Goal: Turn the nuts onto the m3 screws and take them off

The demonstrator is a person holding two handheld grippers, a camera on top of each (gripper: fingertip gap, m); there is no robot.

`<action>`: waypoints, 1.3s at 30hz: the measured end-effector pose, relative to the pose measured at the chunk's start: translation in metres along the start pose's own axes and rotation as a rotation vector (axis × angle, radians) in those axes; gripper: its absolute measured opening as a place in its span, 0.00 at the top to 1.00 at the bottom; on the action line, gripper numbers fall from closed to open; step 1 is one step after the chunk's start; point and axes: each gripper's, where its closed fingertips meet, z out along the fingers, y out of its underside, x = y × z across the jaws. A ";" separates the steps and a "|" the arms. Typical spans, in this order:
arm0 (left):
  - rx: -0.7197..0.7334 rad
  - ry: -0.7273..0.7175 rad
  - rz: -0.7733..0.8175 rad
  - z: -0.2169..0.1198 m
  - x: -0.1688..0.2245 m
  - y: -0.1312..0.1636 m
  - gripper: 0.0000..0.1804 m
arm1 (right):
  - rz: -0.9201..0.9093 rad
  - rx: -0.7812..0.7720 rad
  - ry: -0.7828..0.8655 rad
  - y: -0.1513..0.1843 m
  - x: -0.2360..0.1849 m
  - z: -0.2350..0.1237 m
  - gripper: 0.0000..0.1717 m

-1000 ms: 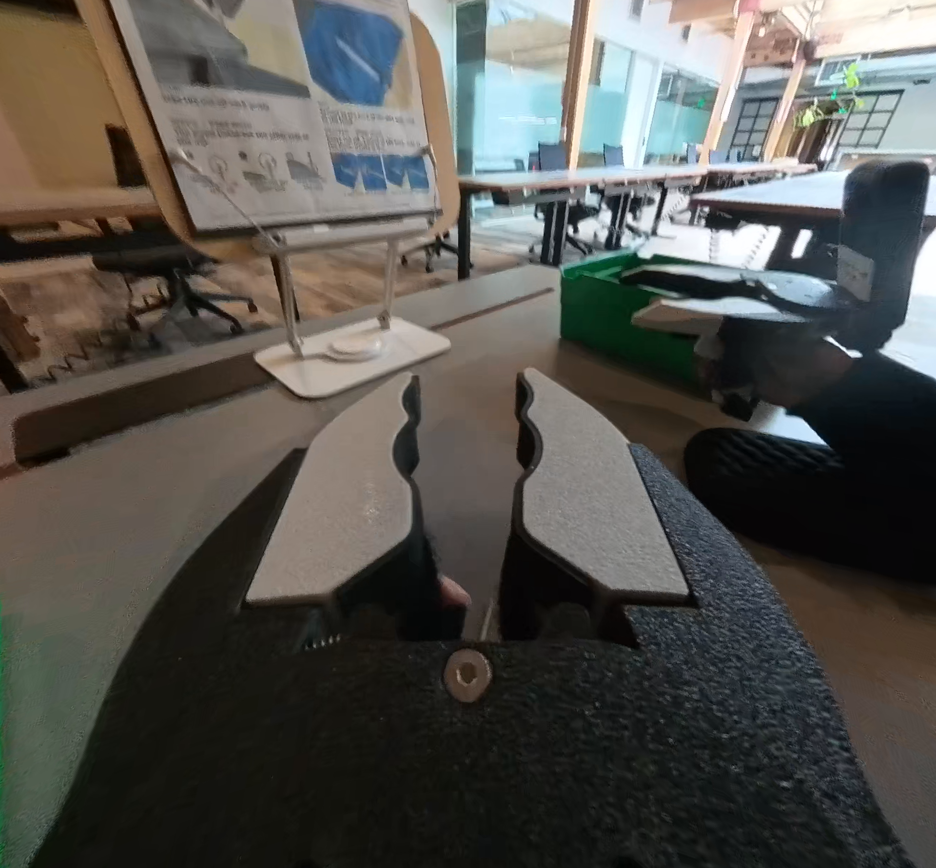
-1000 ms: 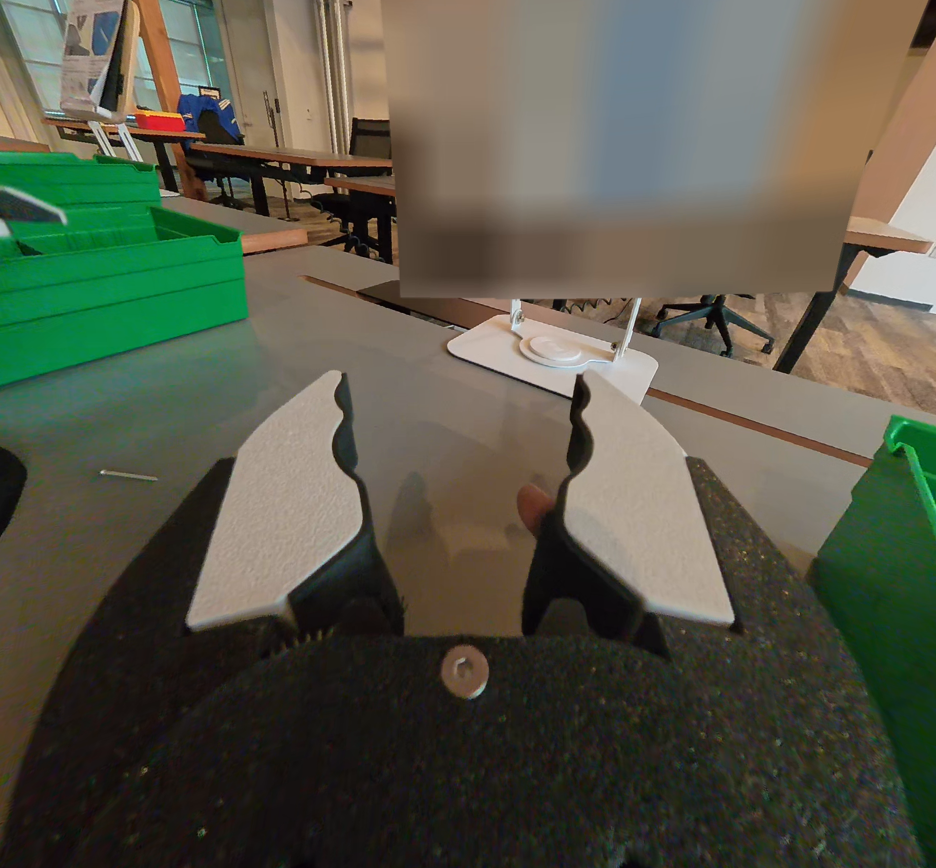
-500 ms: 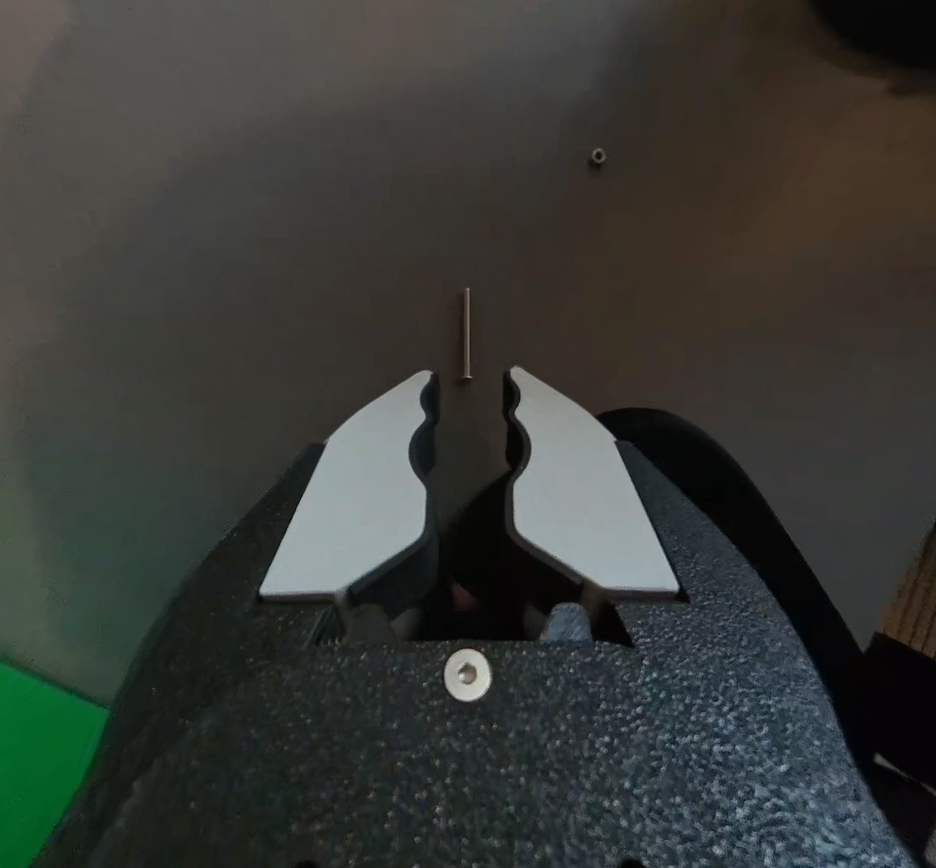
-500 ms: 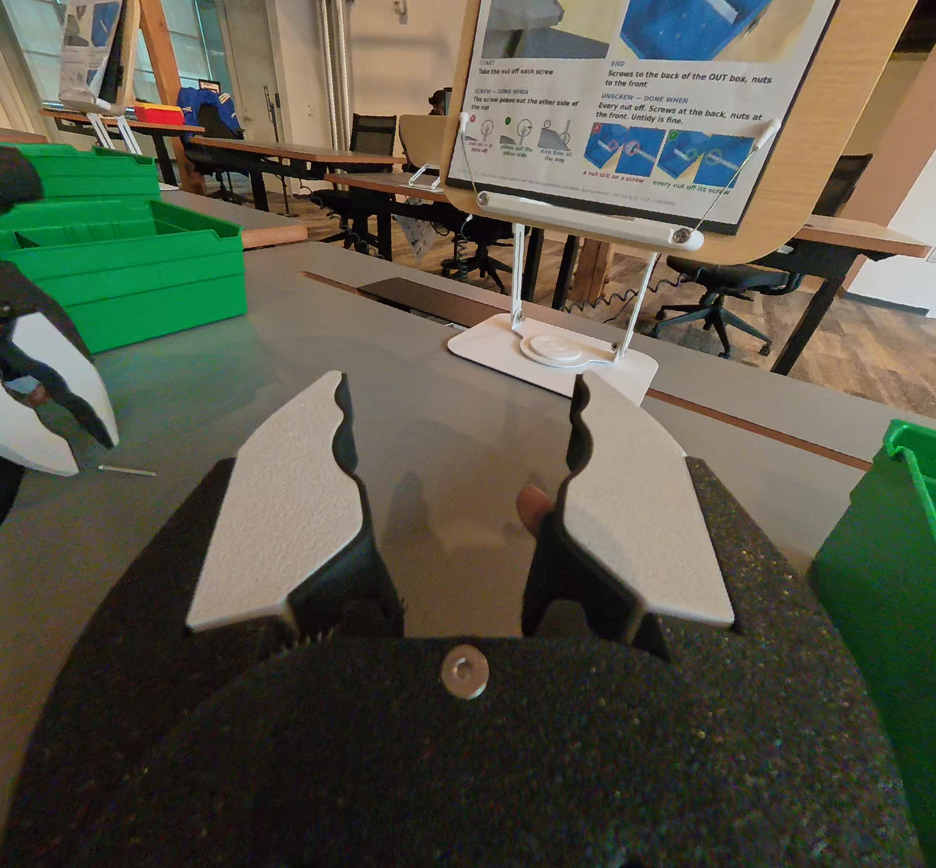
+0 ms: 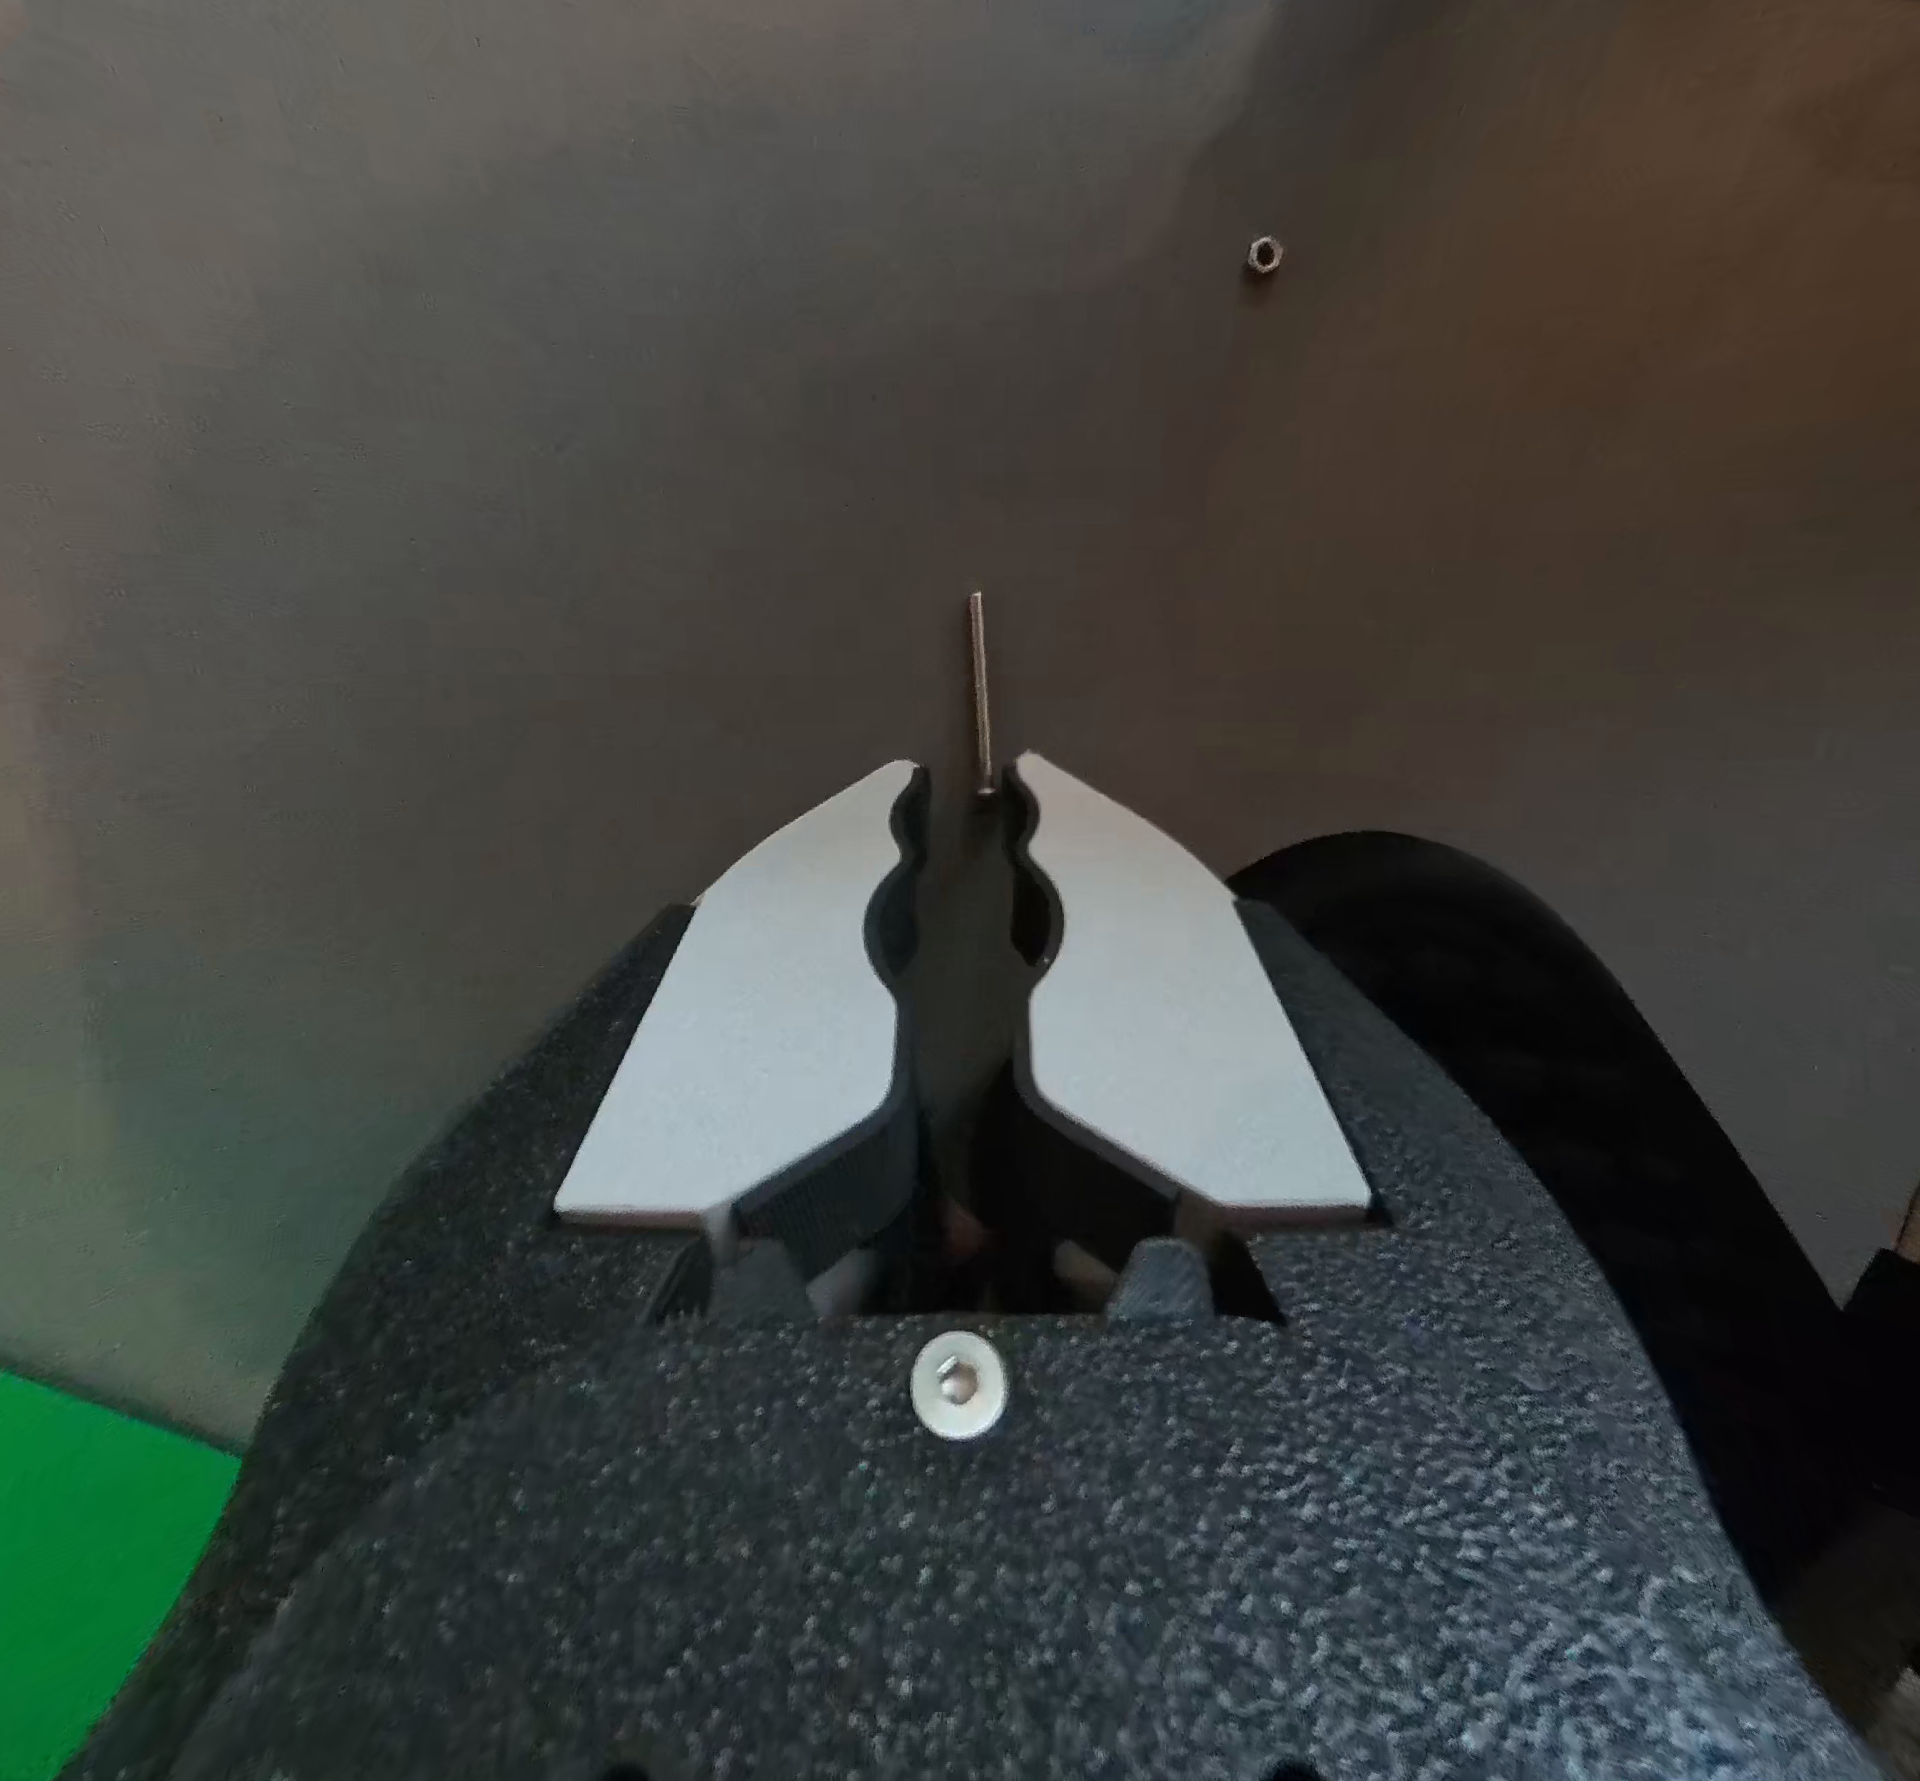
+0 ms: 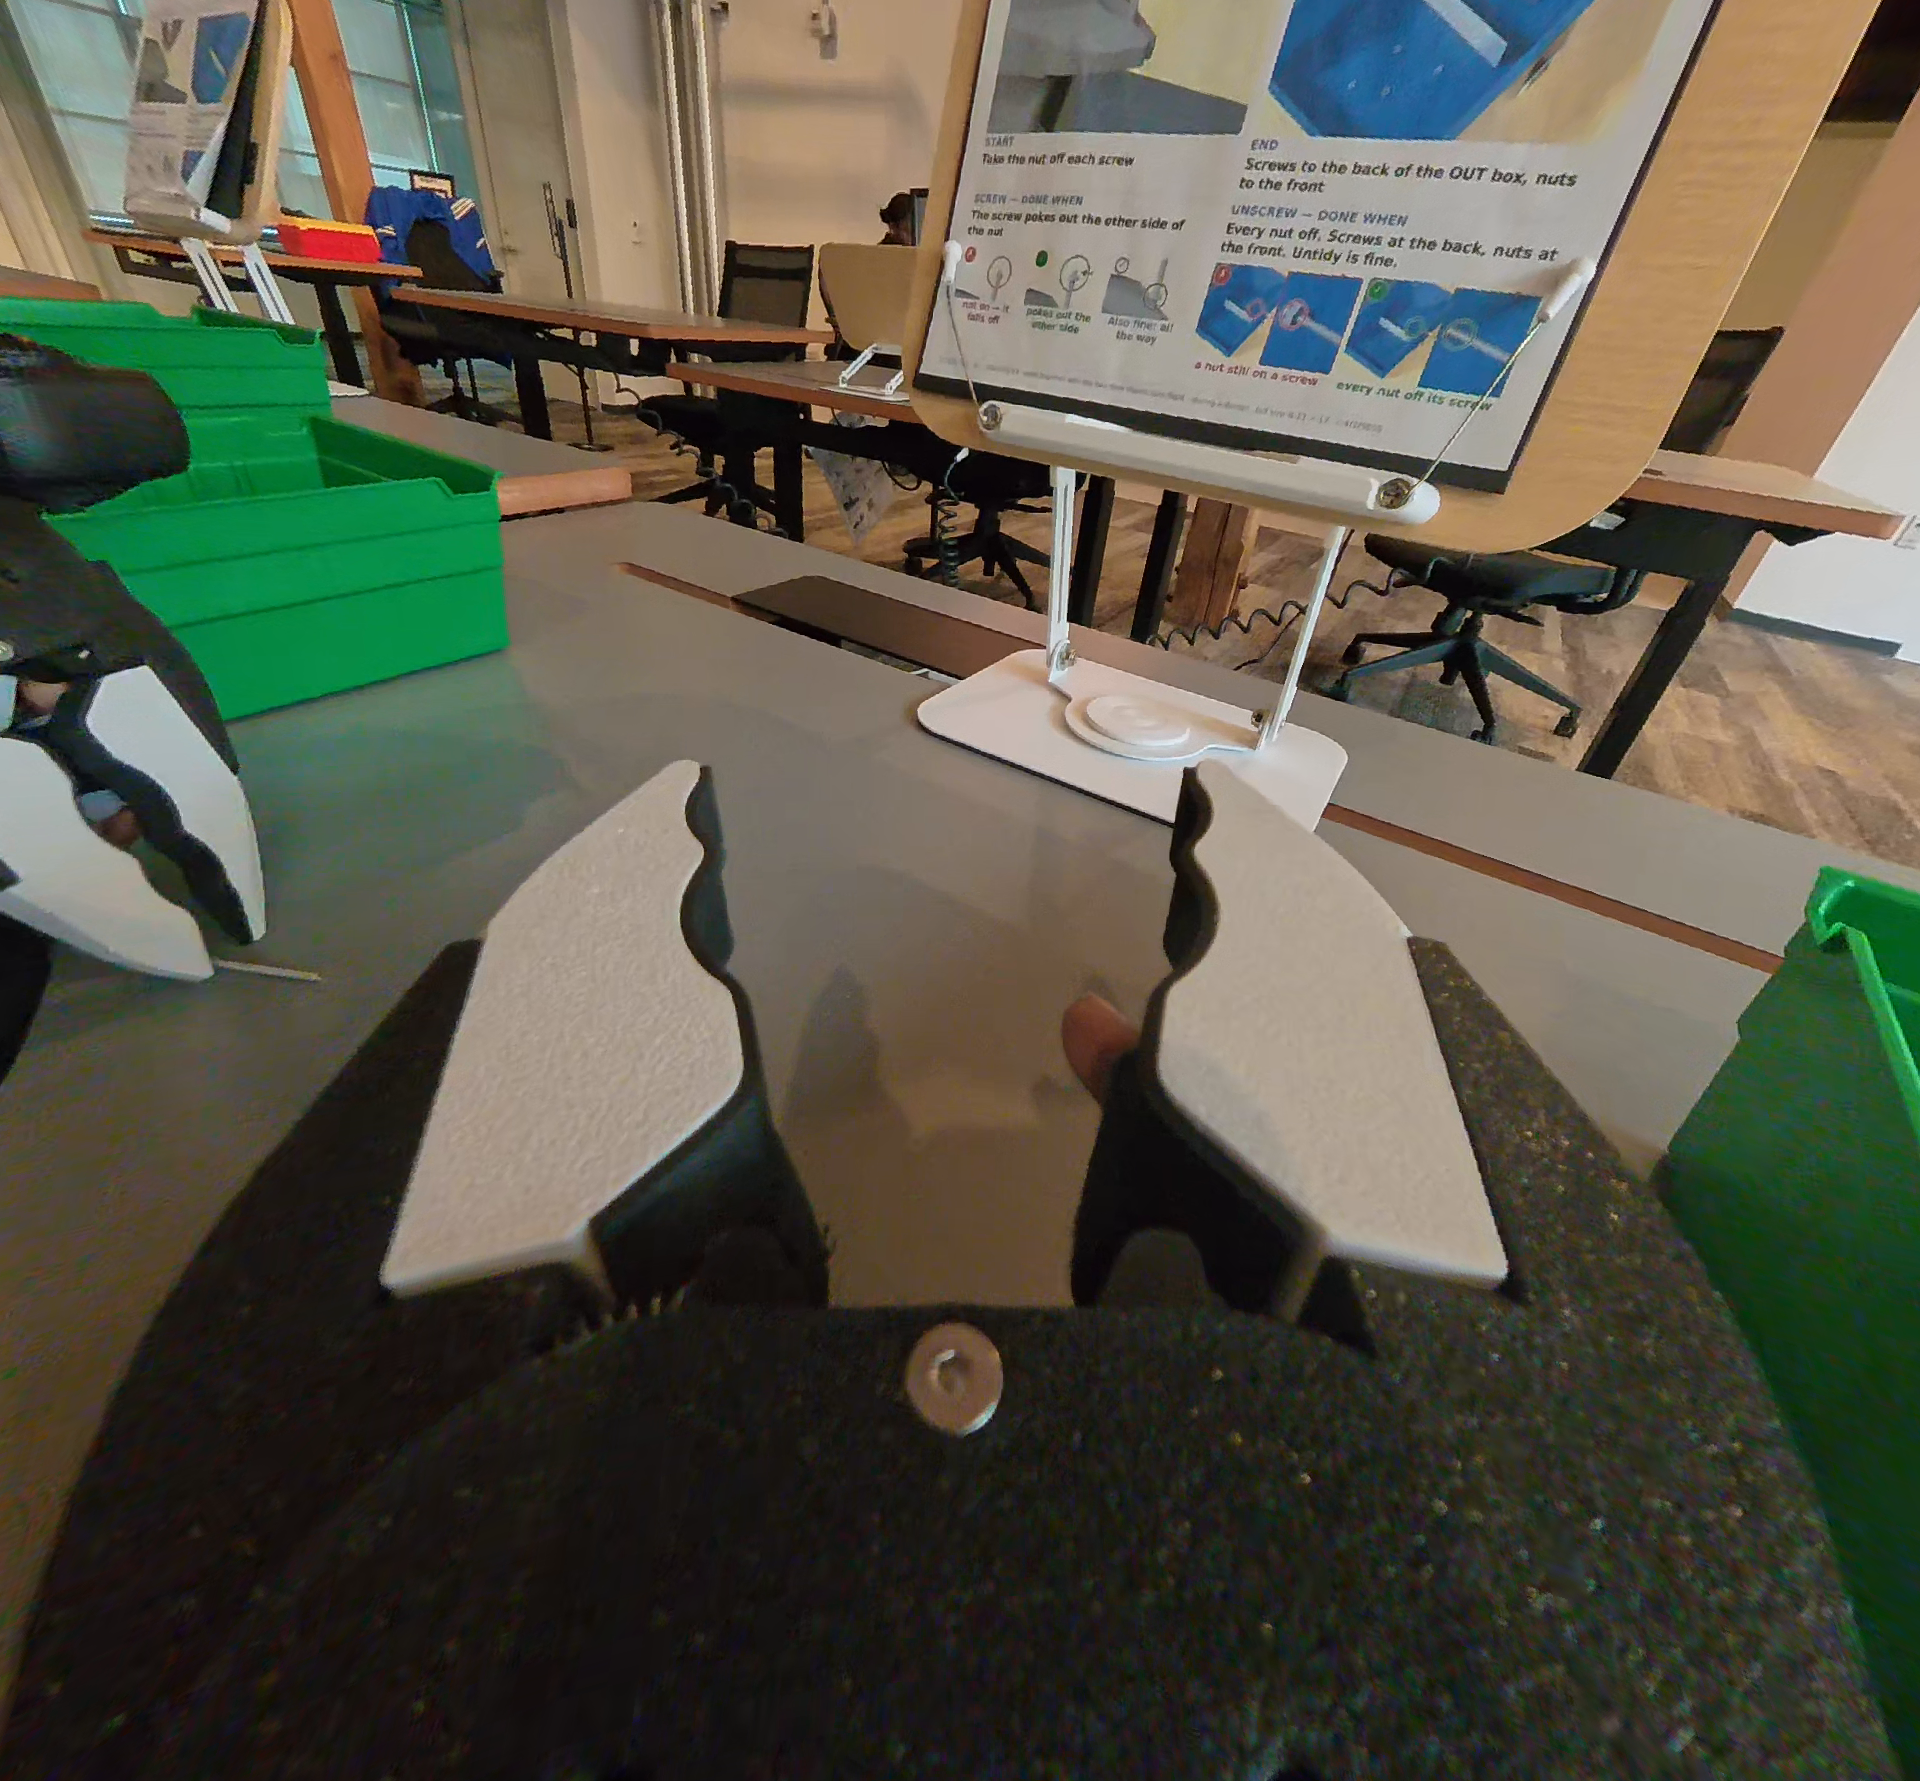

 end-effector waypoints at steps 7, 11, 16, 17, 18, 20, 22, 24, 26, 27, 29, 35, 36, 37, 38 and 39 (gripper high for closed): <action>-0.025 -0.042 0.068 0.000 0.001 0.001 0.97 | 0.003 0.000 0.002 0.000 0.001 0.000 0.52; 0.008 -0.054 0.083 0.000 0.002 -0.001 0.98 | 0.002 -0.004 -0.003 0.001 0.000 0.000 0.52; 0.358 -0.004 -0.006 -0.018 0.005 -0.042 0.98 | 0.029 -0.018 -0.059 0.004 -0.009 0.002 0.54; 0.446 0.004 -0.018 -0.025 0.005 -0.053 0.98 | 0.031 -0.023 -0.072 0.005 -0.011 0.003 0.54; 0.530 0.016 -0.028 -0.031 0.007 -0.064 0.98 | 0.033 -0.026 -0.088 0.006 -0.014 0.003 0.55; 0.684 0.047 -0.051 -0.043 0.011 -0.086 0.98 | 0.041 -0.033 -0.132 0.007 -0.022 0.003 0.56; 0.838 0.092 -0.056 -0.054 0.018 -0.108 0.98 | 0.057 -0.039 -0.199 0.007 -0.033 0.004 0.58; 0.977 0.149 -0.049 -0.064 0.027 -0.127 0.99 | 0.094 -0.021 -0.293 0.001 -0.048 0.002 0.61; 1.086 0.219 -0.046 -0.072 0.037 -0.142 0.99 | 0.146 0.014 -0.379 -0.011 -0.062 0.000 0.65; 1.116 0.255 -0.047 -0.074 0.041 -0.147 0.99 | 0.174 0.034 -0.419 -0.018 -0.069 -0.002 0.68; 1.156 0.310 -0.042 -0.078 0.048 -0.153 0.99 | 0.217 0.057 -0.490 -0.030 -0.082 -0.005 0.73; 1.204 0.388 -0.042 -0.082 0.058 -0.152 0.99 | 0.255 0.007 -0.594 -0.028 -0.112 -0.002 0.81; 1.200 0.392 -0.041 -0.081 0.059 -0.152 0.99 | 0.257 0.000 -0.604 -0.028 -0.116 -0.001 0.83; 1.199 0.393 -0.037 -0.080 0.060 -0.151 0.99 | 0.258 -0.002 -0.615 -0.028 -0.120 -0.001 0.84; 1.200 0.398 -0.031 -0.080 0.061 -0.151 0.99 | 0.257 -0.003 -0.623 -0.029 -0.123 -0.001 0.85; 1.200 0.406 -0.026 -0.081 0.063 -0.151 0.99 | 0.254 -0.007 -0.628 -0.030 -0.125 0.000 0.86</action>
